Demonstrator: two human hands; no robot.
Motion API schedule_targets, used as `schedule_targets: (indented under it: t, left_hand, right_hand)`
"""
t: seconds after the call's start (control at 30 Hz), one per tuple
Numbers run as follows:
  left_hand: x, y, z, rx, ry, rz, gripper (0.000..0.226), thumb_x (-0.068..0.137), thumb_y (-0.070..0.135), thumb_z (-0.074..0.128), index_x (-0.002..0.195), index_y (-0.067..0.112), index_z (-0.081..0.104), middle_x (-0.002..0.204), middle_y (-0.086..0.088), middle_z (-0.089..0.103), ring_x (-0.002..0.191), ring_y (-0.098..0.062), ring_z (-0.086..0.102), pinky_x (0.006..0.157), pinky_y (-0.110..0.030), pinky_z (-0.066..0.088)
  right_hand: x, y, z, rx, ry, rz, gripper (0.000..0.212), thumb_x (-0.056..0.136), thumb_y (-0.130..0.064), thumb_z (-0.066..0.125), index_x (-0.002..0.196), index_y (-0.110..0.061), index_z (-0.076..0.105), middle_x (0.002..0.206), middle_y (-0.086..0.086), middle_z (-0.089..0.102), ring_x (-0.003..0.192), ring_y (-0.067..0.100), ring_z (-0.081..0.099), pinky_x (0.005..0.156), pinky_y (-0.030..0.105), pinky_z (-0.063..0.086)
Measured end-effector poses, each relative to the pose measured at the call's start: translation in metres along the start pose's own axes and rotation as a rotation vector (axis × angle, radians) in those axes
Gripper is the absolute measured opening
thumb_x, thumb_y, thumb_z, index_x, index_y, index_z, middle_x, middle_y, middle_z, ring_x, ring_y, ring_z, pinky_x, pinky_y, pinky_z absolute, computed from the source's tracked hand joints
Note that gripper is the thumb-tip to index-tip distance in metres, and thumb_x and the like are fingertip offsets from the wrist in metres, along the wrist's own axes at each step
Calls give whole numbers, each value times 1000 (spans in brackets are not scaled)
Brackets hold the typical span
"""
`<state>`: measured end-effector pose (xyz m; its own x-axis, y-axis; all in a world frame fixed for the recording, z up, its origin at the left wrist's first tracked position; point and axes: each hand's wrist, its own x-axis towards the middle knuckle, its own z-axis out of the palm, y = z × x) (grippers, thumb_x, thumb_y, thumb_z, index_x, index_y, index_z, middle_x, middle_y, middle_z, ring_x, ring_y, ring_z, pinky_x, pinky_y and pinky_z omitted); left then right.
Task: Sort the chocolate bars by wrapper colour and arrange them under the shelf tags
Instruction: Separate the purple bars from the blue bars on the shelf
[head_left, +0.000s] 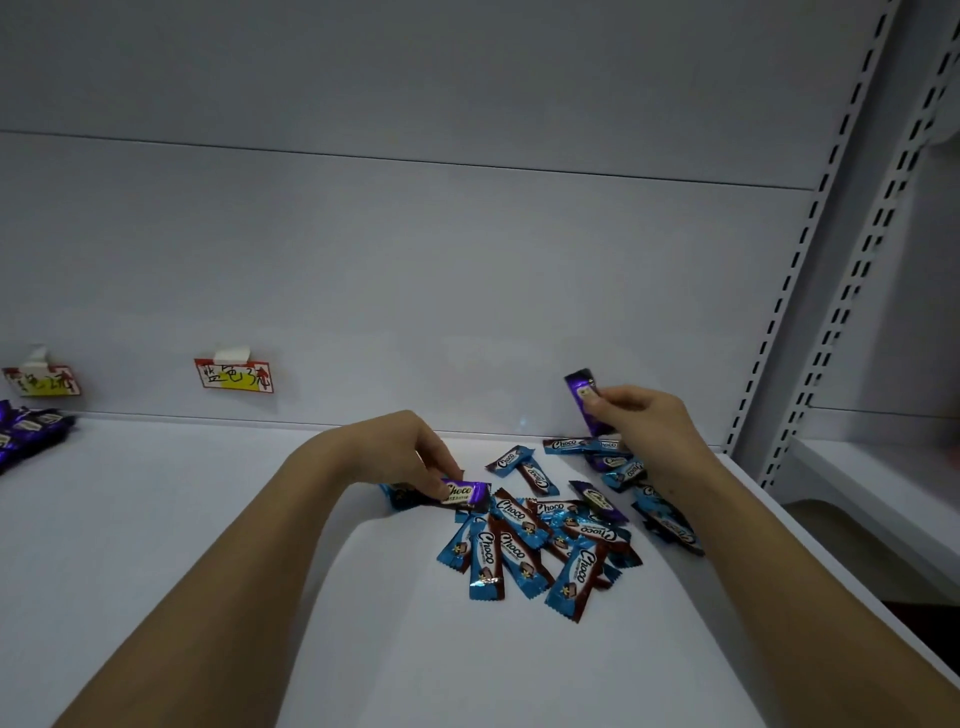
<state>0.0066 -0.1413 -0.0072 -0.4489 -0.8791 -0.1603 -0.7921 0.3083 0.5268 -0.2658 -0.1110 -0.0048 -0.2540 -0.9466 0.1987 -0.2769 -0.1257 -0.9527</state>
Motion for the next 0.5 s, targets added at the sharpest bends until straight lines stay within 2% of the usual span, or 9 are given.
schedule_targets:
  t: [0.1,0.23,0.33,0.43,0.5]
  left_hand:
    - [1,2,1,72,-16,9,24,85,29,72,108,33,73,93,20,61,86,-6,55,68,-18,41]
    - [5,0,2,71,-5,19,14,82,30,75,94,36,71,96,18,62,87,-8,56,67,-20,42]
    - [5,-3,1,-18,28,42,11,80,27,78,84,33,69,89,16,67,85,-7,61,67,-20,46]
    - [6,-4,1,-209,122,82,13,79,21,78,86,28,69,87,9,72,85,-10,67,71,-25,54]
    - [8,-3,2,-317,223,104,14,80,21,77,88,27,69,86,7,73,84,-11,68,70,-26,55]
  right_hand:
    - [7,4,-13,60,56,60,23,89,-21,70,110,-14,69,99,3,69,80,14,66,71,28,55]
    - [13,13,-23,-63,92,67,25,90,-13,68,112,-4,65,91,6,67,64,15,67,58,21,54]
    - [16,21,-20,-303,53,28,21,89,-18,70,108,-9,68,86,1,68,69,17,68,59,24,52]
    - [16,27,-17,-532,-28,-33,20,88,-20,70,107,-13,72,85,-3,67,79,12,63,70,25,47]
    - [17,29,-18,-639,-70,-48,21,90,-20,69,109,-14,73,92,0,69,83,12,61,75,25,45]
